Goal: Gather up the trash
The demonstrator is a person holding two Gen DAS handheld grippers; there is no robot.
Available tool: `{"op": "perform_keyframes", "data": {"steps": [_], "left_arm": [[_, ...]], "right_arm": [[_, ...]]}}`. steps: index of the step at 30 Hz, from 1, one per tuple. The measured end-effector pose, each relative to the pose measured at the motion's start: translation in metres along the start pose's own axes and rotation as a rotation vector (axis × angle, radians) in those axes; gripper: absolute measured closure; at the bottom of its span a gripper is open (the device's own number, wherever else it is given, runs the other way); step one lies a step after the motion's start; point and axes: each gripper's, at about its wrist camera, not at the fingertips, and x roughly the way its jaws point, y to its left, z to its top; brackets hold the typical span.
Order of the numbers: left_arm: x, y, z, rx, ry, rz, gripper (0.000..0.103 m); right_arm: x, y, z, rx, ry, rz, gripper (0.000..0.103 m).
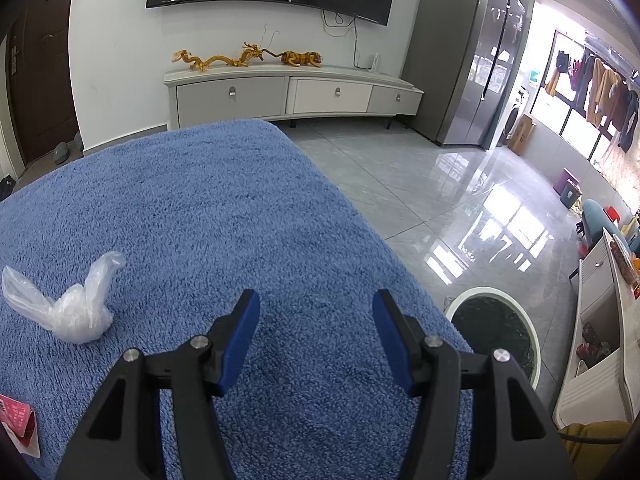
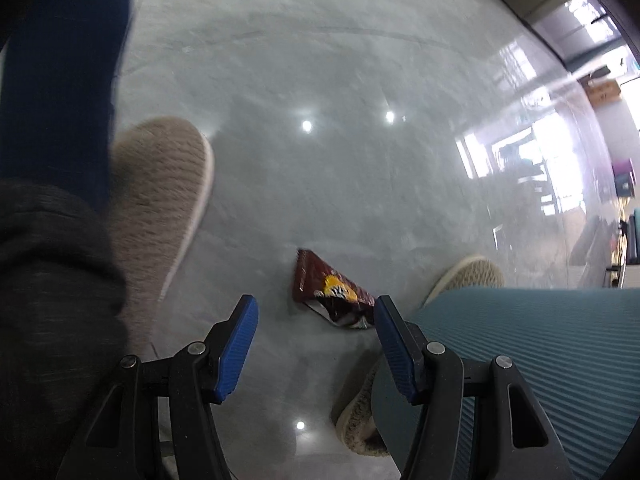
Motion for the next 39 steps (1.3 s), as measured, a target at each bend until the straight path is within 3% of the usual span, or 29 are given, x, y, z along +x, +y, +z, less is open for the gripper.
{"op": "perform_keyframes", "data": {"steps": [11,25,28,34,39], "left_arm": [[-0.016,0.022,0.014,-0.040,-0.036,0.027,0.046],[-0.004,0.033,0.012,-0.051,-0.012,0.051,0.046],[0.000,0.034,0.012,-0.049,-0.006,0.053,0.046],[0.002,0.031,0.011,-0.048,-0.005,0.058,0.046],[0.000,0.029,0.010,-0.045,-0.011,0.067,0.046]], "right_arm": [[0.055,-0.001,-0.004,0.034,0.059,0.026,0.045],[0.099,-0.022,-0.015,0.161,-0.001,0.165,0.046],[0.104,-0.027,-0.017,0.162,-0.009,0.177,0.058],[0.095,-0.019,-0.007,0.112,-0.017,0.149,0.092],[0.075,-0.012,0.000,0.093,-0.072,0.124,0.099]]}}
